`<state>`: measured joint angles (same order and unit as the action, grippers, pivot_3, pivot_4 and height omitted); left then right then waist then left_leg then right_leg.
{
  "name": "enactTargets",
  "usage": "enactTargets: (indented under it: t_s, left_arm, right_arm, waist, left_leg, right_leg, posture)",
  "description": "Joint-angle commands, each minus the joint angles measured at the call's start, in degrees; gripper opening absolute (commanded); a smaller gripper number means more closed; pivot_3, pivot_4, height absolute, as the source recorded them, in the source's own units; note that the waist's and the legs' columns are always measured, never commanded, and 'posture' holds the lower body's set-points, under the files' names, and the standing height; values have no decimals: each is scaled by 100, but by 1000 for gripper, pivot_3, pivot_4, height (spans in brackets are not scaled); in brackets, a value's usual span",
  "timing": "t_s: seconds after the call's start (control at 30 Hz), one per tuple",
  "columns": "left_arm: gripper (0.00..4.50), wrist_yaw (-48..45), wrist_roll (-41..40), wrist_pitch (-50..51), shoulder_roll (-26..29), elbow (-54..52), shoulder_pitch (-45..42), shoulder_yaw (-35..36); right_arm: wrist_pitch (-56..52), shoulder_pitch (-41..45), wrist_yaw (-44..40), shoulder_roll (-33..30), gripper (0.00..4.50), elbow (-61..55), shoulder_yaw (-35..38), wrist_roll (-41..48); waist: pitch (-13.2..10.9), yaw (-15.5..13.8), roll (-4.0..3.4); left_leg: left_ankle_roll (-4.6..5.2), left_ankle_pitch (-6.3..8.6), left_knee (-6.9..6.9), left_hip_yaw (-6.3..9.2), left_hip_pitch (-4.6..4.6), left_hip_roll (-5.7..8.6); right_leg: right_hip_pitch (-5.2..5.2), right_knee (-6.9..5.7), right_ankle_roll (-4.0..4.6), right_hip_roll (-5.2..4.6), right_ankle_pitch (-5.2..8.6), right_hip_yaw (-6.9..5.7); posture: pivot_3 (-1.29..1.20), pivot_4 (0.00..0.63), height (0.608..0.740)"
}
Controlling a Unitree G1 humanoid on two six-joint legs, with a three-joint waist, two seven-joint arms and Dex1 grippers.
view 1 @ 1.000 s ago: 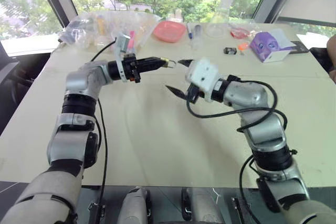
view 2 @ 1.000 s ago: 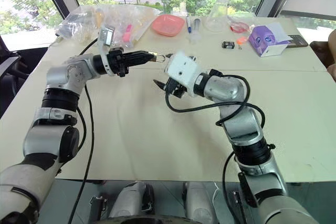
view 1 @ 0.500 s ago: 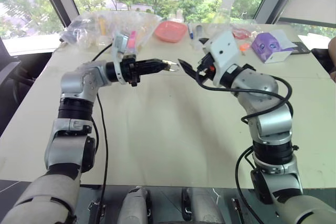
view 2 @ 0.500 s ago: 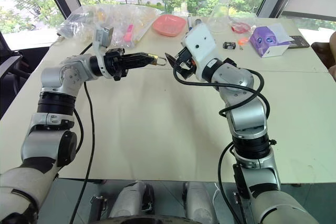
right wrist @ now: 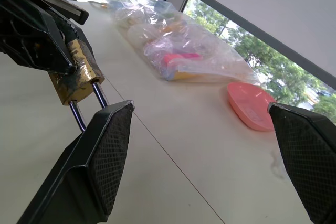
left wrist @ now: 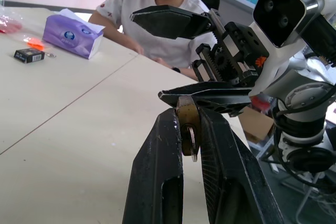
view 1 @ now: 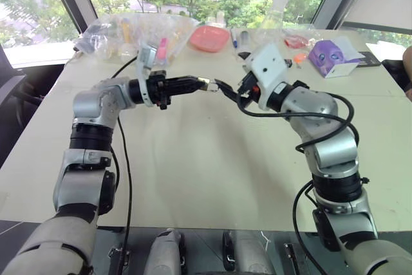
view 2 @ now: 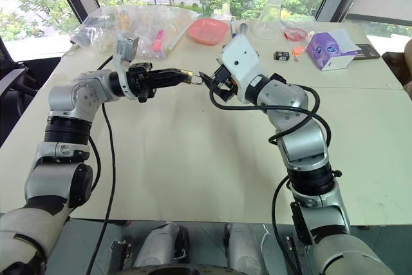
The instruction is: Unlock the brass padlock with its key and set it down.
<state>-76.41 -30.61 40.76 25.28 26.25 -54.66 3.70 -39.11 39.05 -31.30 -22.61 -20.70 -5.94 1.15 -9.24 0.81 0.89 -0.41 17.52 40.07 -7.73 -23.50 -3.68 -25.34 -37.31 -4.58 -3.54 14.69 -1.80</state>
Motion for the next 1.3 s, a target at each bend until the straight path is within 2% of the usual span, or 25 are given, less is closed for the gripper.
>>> enactTargets:
  t_s: [0.03,0.2,0.4,0.9,1.3]
  left_arm:
    - [0,50,-74,-103,43,-50,-118,95]
    - [0,194,-36,-216,30,174,-175,129]
    - [0,159,-111,-192,-15,155,-193,98]
    - [0,2,-300,84,130,-555,95,50]
    - [0,104,-297,-15,91,-488,87,36]
  right_arm:
    - [132,60,182,-76,4160,-25,148,-44]
    - [-130,3,169,-161,4160,-518,381,228]
    - [-409,-90,184,-55,4160,-867,245,491]
    - [-98,-110,237,-102,4160,-209,-112,406]
    - [-489,-187,162,-95,4160,-255,-50,752]
  waist:
    - [0,2,0]
    - [0,-4,0]
    - [0,-2,0]
    - [0,2,0]
    - [0,-2,0]
  left_leg:
    - [0,0,0,0,0,0]
    - [0,0,0,0,0,0]
    - [0,0,-1,1,-1,0]
    - [0,0,-1,2,0,-1]
    - [1,0,-1,2,0,0]
  right_leg:
    - [0,0,0,0,0,0]
    - [0,1,0,0,0,0]
    - [0,1,0,0,0,0]
    - [0,1,0,1,0,0]
    - [0,2,0,0,0,1]
  posture:
    - [0,150,733]
    - [0,150,733]
    - [0,150,733]
    - [0,150,733]
    - [0,150,733]
